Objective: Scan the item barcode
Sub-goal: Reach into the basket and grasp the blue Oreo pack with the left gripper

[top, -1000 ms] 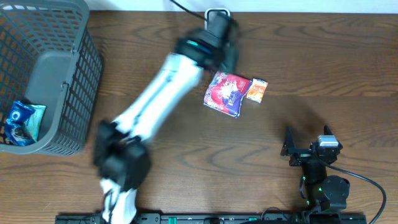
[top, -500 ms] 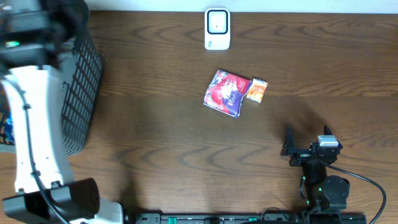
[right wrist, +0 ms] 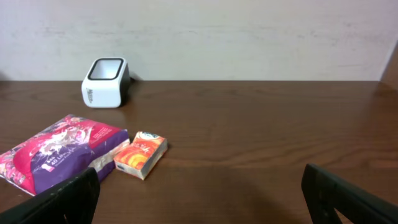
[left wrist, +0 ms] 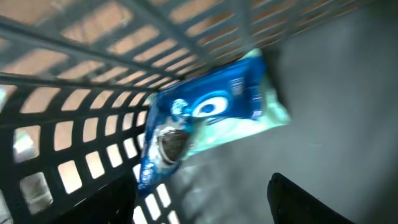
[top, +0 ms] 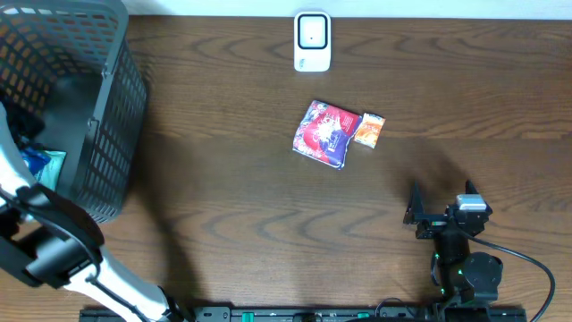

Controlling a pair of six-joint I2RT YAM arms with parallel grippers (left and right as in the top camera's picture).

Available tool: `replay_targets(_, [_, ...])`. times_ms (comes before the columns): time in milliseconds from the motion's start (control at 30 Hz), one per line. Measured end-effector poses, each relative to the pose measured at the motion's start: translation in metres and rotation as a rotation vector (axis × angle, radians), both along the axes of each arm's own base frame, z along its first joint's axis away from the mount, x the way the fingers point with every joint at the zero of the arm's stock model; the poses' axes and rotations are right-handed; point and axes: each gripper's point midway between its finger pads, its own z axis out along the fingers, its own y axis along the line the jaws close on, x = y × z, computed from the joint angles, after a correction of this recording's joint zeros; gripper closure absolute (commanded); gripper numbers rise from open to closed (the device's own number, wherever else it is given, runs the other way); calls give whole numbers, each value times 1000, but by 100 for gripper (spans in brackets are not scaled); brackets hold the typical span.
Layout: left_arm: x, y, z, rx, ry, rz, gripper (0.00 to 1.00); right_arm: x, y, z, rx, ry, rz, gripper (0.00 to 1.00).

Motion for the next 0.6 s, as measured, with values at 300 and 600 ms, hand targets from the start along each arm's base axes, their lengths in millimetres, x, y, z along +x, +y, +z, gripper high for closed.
replay_targets(300, [-16, 13, -21, 65, 142, 29, 32, 0, 0, 0, 0, 0, 0, 1])
replay_targets(600, [-27, 14, -54, 85, 207, 20, 32, 0, 0, 0, 0, 0, 0, 1])
